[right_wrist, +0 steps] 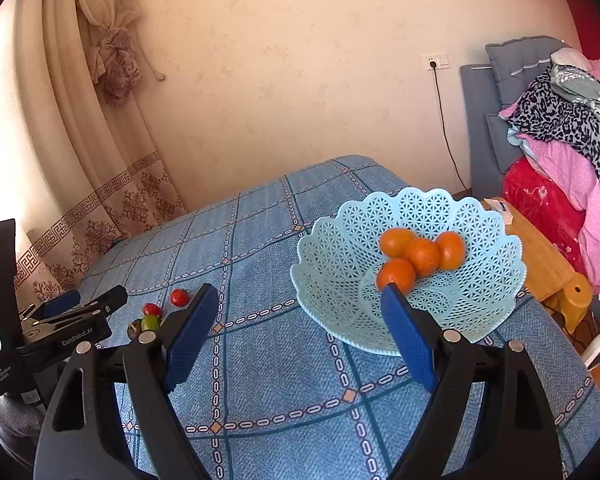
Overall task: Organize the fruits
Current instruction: 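Withdraw both grippers from the basket toward the remaining fruit, then grasp the dark brown fruit with the left gripper while the right gripper grasps a green tomato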
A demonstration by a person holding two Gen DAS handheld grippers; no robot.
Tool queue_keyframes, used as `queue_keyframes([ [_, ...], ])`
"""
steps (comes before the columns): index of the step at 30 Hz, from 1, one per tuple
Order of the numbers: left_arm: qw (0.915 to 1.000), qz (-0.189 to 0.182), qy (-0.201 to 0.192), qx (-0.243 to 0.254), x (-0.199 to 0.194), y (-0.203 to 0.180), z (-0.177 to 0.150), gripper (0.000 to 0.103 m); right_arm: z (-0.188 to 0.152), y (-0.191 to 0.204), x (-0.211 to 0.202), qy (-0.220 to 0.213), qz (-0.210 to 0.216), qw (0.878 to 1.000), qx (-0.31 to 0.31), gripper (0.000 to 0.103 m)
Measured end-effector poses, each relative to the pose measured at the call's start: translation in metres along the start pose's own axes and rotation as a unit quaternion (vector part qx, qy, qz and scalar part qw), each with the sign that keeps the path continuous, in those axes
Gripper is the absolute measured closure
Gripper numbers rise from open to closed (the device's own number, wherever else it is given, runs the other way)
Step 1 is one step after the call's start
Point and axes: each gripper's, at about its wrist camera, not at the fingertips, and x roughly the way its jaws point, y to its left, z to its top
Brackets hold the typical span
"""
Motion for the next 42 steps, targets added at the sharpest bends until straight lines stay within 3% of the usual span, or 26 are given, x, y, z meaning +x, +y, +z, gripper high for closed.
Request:
queue_keyframes([
  [11, 0.9984, 0.036, 0.042, -0.011, 0.032, 0.044, -0.031, 0.009, -0.014, 0.036, 0.015, 0.03, 0.025, 0.999, -0.035, 0.018],
  [16, 0.9971, 0.031, 0.067, -0.019, 0.051, 0.058, -0.038, 0.012, -0.022, 0.05, 0.027, 0.049, 0.034, 0.997, -0.054, 0.018],
  [20, 0.9962, 0.02, 0.084, -0.017, 0.064, 0.063, -0.042, 0.023, -0.027, 0.057, 0.034, 0.062, 0.037, 0.995, -0.065, 0.018],
  [31, 0.996, -0.003, 0.09, 0.005, 0.09, 0.059, -0.041, 0.026, -0.041, 0.073, 0.057, 0.096, 0.05, 0.99, -0.09, 0.018],
  [38, 0.995, -0.056, 0.082, -0.003, 0.094, 0.059, -0.039, 0.061, -0.047, 0.084, 0.079, 0.124, 0.065, 0.985, -0.103, 0.018],
  [42, 0.9949, -0.064, 0.078, -0.009, 0.091, 0.061, -0.04, 0.062, -0.051, 0.095, 0.094, 0.14, 0.071, 0.98, -0.119, 0.021],
])
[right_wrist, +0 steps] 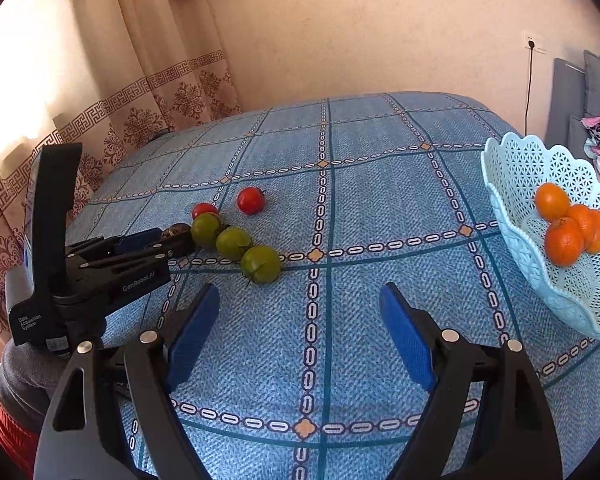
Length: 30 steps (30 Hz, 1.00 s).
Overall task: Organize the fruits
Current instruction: 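Grasp the dark brown fruit with the left gripper while the right gripper grasps a green tomato, then carry the green tomato over the basket with the right gripper while the left gripper carries the dark fruit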
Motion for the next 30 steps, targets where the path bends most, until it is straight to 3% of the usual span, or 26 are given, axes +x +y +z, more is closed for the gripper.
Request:
queue_keyframes([
  [11, 0.9995, 0.007, -0.022, -0.023, -0.023, 0.011, -0.01, 0.062, 0.012, 0.019, 0.049, 0.046, -0.001, 0.999, -0.023, 0.044],
  [19, 0.999, 0.008, -0.027, -0.034, -0.03, 0.015, -0.012, 0.062, 0.019, 0.025, 0.065, 0.051, -0.008, 0.998, -0.029, 0.051],
  [25, 0.999, 0.004, -0.026, -0.037, -0.033, 0.018, -0.013, 0.062, 0.019, 0.028, 0.066, 0.052, -0.006, 0.998, -0.04, 0.072],
  [30, 0.999, 0.002, -0.028, -0.035, -0.034, 0.014, -0.014, 0.062, 0.017, 0.026, 0.061, 0.051, -0.005, 0.998, -0.034, 0.073],
])
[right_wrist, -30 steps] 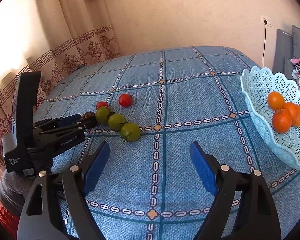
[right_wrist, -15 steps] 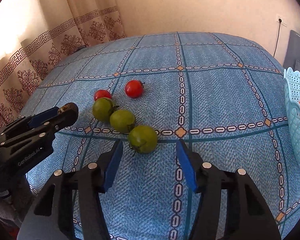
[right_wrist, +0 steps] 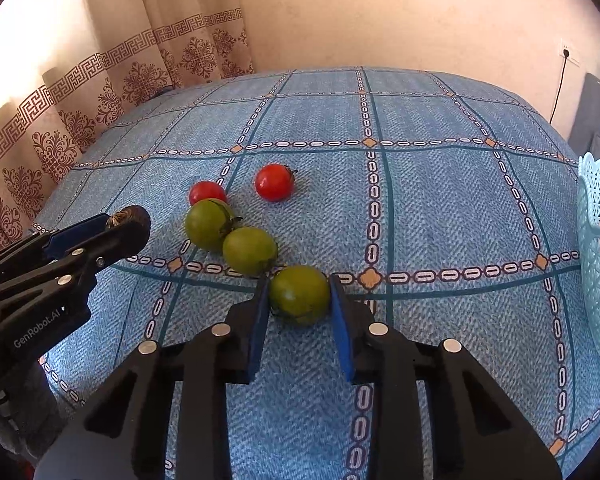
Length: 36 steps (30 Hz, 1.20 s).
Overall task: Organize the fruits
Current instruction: 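Carry the green tomato over the basket with the right gripper while the left gripper carries the dark fruit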
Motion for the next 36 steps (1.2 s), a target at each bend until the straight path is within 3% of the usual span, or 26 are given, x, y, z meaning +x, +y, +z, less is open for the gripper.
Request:
queue_keyframes([
  [26, 0.9999, 0.002, -0.008, 0.012, -0.011, -0.024, -0.001, 0.062, -0.013, -0.031, -0.083, -0.068, 0.015, 0.996, 0.061, 0.073],
  [36, 0.9982, -0.015, -0.028, 0.052, -0.04, -0.067, 0.006, 0.062, -0.02, -0.071, -0.13, -0.116, -0.005, 0.988, 0.103, 0.073],
])
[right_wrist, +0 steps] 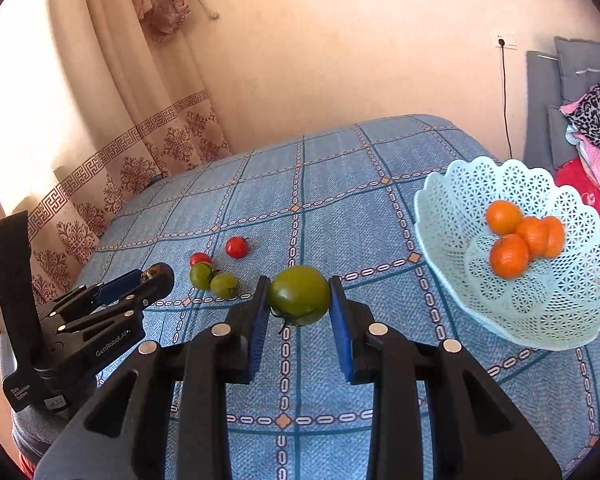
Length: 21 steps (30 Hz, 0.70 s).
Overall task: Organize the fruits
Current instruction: 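Carry the green tomato over the basket with the right gripper while the left gripper carries the dark fruit, then open the right gripper to drop the green tomato into the basket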
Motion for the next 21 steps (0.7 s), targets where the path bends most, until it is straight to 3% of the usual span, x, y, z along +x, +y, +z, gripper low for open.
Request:
queue_keyframes([
  [10, 0.9983, -0.036, -0.025, 0.039, -0.018, -0.058, 0.024, 0.062, 0.003, -0.065, -0.029, -0.032, -0.057, 0.996, 0.054, 0.073],
  [21, 0.9957, -0.062, -0.02, 0.065, -0.009, -0.11, 0.043, 0.062, 0.001, -0.112, -0.033, -0.03, -0.098, 0.992, 0.076, 0.072],
])
